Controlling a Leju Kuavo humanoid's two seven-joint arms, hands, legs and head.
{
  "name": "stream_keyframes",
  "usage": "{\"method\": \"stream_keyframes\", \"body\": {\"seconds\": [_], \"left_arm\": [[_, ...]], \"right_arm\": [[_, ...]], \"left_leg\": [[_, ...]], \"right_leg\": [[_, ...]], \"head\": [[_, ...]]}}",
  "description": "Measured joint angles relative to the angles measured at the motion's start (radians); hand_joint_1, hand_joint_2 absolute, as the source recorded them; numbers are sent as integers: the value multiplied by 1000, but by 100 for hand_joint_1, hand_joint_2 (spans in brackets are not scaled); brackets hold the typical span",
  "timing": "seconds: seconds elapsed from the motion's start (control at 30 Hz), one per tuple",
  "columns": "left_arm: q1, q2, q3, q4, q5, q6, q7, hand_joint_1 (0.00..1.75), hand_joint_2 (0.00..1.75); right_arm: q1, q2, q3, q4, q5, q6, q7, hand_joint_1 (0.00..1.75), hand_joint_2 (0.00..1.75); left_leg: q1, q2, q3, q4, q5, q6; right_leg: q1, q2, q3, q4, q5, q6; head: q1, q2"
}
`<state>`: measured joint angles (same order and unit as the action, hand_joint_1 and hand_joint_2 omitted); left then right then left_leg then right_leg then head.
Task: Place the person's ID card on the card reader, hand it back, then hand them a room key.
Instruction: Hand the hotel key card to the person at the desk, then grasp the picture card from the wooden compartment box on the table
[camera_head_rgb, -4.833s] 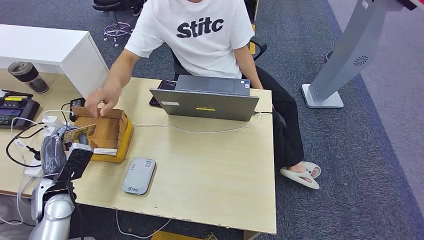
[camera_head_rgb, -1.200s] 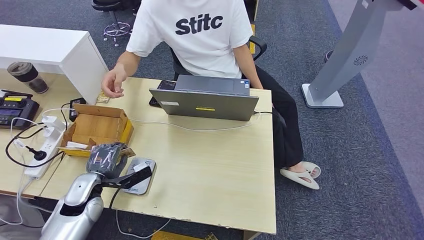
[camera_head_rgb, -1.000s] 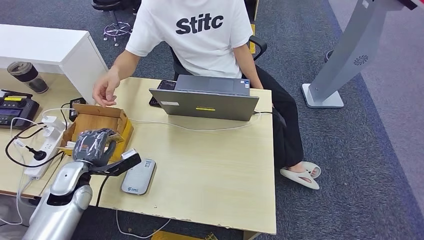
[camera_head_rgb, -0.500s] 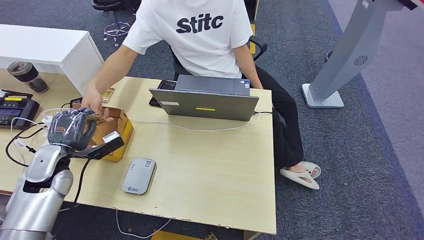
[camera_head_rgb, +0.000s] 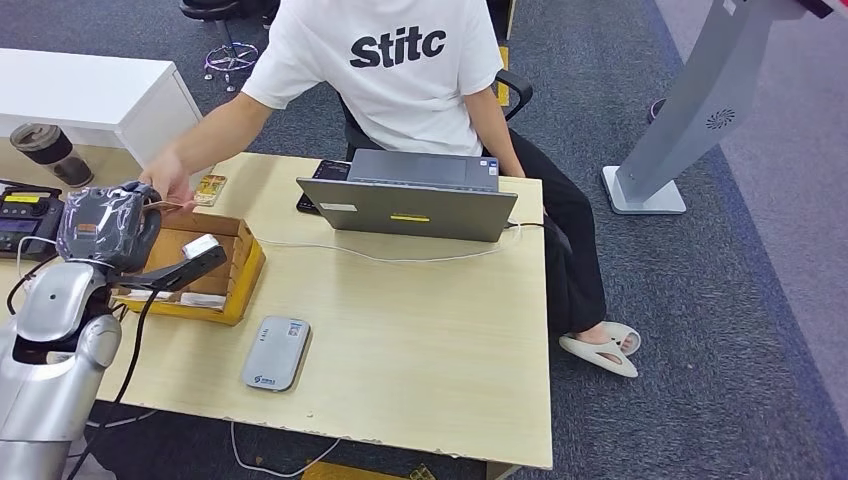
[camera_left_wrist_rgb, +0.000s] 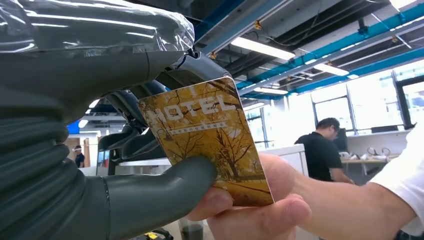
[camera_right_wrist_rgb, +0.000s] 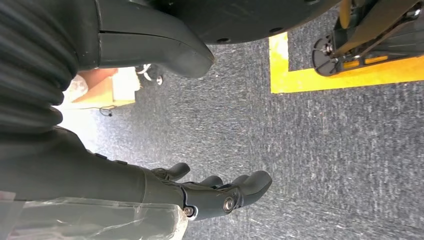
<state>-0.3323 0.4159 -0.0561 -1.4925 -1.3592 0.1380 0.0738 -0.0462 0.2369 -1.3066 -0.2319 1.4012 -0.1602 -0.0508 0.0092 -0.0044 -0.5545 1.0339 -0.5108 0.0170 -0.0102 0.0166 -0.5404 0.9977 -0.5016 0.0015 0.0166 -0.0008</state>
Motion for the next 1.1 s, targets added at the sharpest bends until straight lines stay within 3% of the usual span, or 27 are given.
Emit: {"method": "stream_keyframes", "body": {"seconds": [0.07, 0.27, 0.53, 0.67, 0.87, 1.1], "left_arm": [[-1, -5, 0, -1, -6, 20, 11, 0, 175], [7, -30, 3, -8, -59, 142, 53, 0, 175], [53, -80, 33, -41, -88, 286, 42, 0, 175], [91, -101, 45, -64, -72, 287, 25, 0, 175], [192, -122, 50, -131, 103, 222, -52, 0, 175], [295, -127, 53, -200, 108, 172, -91, 0, 175]], "right_arm": [[0, 0, 0, 0, 0, 0, 9, 0, 175], [-2, -1, 0, 0, 5, 8, 22, 0, 175], [-1, -6, 1, 0, 22, 14, 10, 0, 175], [-1, -6, 1, 0, 19, 15, 5, 0, 175], [1, -6, 1, 0, -2, 15, 18, 0, 175], [2, -4, 0, 0, -3, 11, 22, 0, 175]], "left_leg": [[0, 0, 0, 0, 0, 0], [0, 0, 0, 0, 0, 0], [0, 0, 0, 0, 0, 0], [0, 0, 0, 0, 0, 0], [0, 0, 0, 0, 0, 0], [0, 0, 0, 0, 0, 0]], "right_leg": [[0, 0, 0, 0, 0, 0], [0, 0, 0, 0, 0, 0], [0, 0, 0, 0, 0, 0], [0, 0, 0, 0, 0, 0], [0, 0, 0, 0, 0, 0], [0, 0, 0, 0, 0, 0]], "head": [[0, 0], [0, 0], [0, 0], [0, 0], [0, 0], [0, 0]]}}
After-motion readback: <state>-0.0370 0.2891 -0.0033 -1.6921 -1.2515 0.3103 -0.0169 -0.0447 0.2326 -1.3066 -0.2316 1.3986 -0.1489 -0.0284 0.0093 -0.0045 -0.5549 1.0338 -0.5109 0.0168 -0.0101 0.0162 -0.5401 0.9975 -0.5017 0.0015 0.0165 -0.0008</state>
